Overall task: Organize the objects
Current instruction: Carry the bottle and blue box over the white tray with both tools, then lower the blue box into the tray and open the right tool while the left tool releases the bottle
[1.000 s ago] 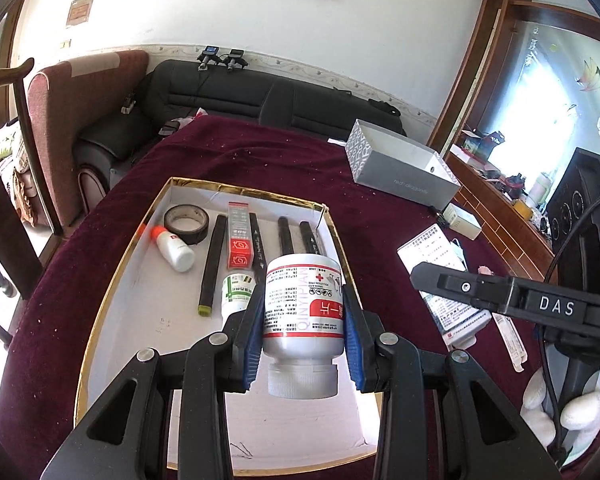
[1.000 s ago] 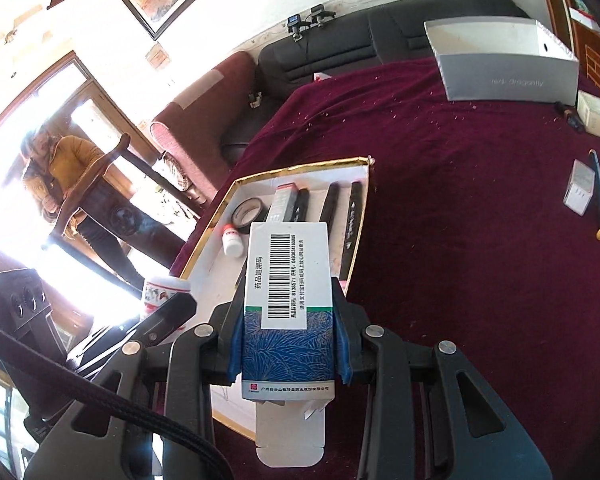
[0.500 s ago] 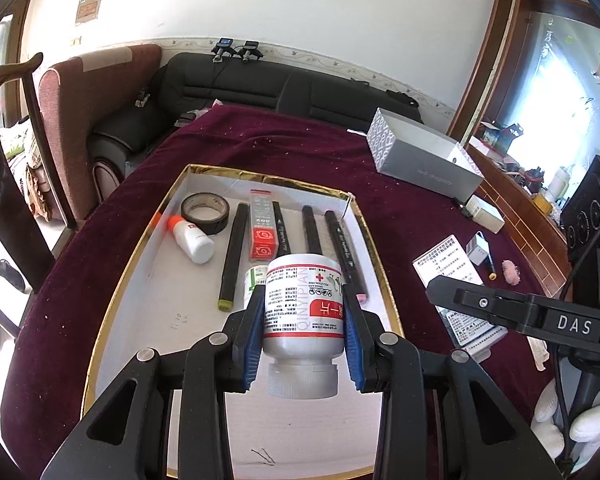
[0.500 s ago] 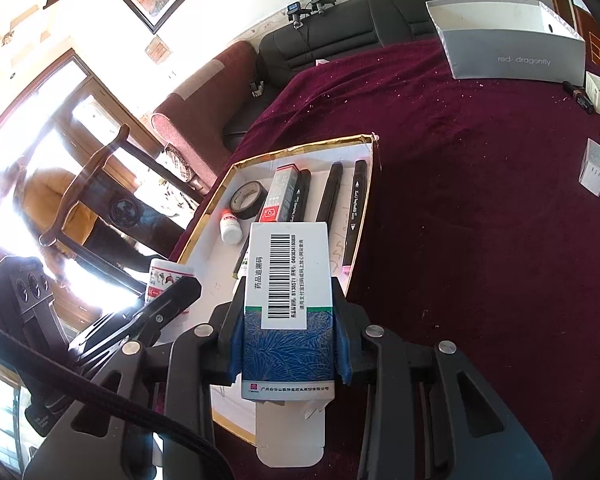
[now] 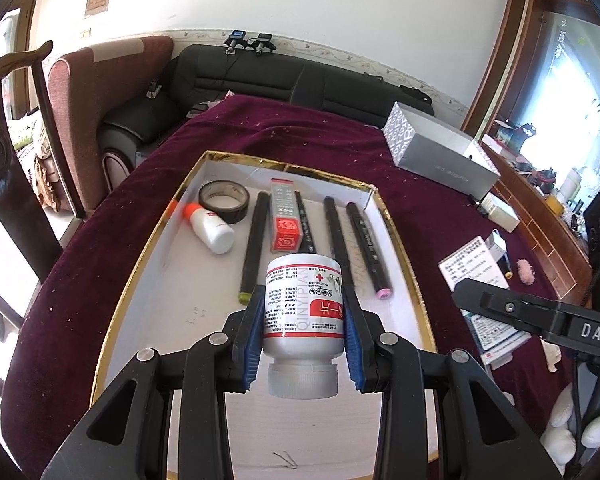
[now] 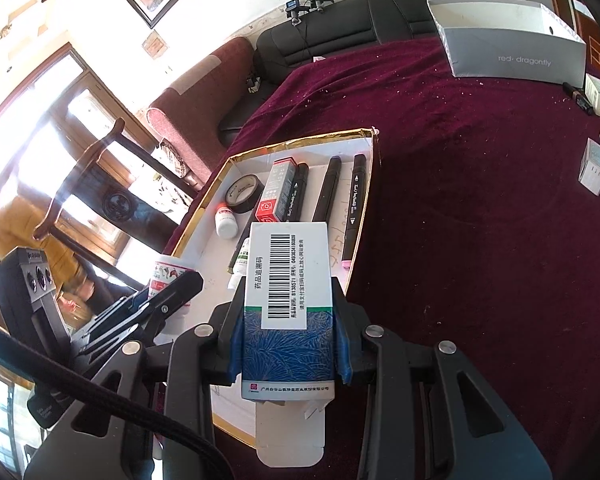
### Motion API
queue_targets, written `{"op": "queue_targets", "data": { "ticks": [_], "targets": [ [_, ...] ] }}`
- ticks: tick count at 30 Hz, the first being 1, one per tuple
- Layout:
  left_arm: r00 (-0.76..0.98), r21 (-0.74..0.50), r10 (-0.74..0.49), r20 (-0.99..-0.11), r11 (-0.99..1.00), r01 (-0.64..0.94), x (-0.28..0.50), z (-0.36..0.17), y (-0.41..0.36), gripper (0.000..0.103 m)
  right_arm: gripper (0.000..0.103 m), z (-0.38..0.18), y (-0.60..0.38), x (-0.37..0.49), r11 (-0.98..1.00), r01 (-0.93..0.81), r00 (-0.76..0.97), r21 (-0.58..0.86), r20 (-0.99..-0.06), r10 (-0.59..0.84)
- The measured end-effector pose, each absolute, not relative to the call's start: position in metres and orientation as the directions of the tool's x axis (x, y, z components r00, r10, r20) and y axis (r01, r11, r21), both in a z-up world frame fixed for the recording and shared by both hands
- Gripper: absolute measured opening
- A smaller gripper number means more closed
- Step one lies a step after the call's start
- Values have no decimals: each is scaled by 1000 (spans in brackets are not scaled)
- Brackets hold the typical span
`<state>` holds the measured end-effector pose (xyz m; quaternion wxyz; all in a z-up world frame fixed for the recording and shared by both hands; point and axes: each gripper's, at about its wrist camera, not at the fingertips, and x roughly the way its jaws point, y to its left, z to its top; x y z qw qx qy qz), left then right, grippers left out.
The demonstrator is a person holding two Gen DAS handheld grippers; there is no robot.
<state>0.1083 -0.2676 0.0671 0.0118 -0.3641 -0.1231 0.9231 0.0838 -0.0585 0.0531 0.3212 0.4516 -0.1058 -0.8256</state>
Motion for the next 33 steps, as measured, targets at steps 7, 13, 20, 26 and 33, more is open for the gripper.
{"op": "queue_targets", "data": {
  "ticks": [7, 13, 20, 26, 33],
  "targets": [
    [-720, -187, 68, -690, -978, 87, 101, 58, -268, 30, 33, 46, -71, 82, -769, 441, -354, 463, -697, -623],
    [-683, -180, 50, -729, -976, 120, 94, 41, -277, 30, 33, 38, -96, 83, -763, 471, -321, 442, -720, -615],
    [-666, -146, 16, -746, -979, 140, 91, 29, -277, 30, 33, 26, -122, 83, -807, 493, -353, 324, -773, -526],
    [-670, -133, 3, -743, -981, 143, 89, 28, -278, 30, 33, 19, -135, 82, -833, 509, -396, 219, -799, -452],
    [-665, -145, 13, -747, -979, 143, 88, 26, -282, 30, 33, 13, -140, 77, -850, 500, -415, 165, -816, -402]
  ]
}}
